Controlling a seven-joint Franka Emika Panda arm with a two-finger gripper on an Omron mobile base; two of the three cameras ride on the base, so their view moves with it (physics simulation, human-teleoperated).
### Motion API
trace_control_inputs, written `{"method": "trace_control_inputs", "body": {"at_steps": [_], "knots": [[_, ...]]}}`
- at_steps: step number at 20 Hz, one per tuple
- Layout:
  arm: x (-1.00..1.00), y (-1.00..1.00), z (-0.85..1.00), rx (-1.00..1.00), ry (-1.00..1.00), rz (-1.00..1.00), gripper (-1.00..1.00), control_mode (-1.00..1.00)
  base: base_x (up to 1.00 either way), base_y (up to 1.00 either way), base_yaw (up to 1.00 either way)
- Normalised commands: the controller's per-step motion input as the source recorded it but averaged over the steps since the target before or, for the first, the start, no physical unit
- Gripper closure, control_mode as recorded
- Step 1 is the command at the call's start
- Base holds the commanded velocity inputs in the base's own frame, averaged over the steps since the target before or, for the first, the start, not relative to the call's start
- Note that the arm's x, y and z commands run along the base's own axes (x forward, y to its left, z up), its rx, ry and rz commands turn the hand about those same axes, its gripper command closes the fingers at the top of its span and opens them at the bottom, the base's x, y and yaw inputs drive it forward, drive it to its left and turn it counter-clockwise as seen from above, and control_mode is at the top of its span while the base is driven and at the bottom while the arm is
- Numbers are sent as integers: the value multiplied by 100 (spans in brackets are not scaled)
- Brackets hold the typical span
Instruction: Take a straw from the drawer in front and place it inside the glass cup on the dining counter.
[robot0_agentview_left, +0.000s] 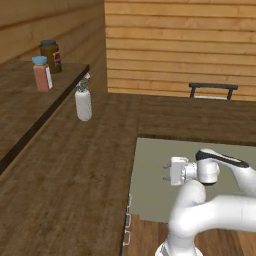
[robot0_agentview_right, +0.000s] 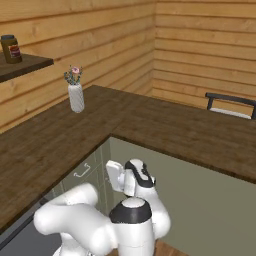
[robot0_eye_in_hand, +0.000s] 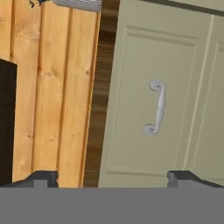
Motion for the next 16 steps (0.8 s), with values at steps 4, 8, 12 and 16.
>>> {"method": "trace_control_inputs", "body": {"at_steps": [4,8,12,16], "knots": [[26,80,-35,-2,4,-14,-100,-100,0,0,0],[11,59,-33,-4,1,-15,-100,-100,0,0,0],[20,36,-29,-10,1,-4,-100,-100,0,0,0],[55,9,-27,-8,9,1,-100,-100,0,0,0]]}}
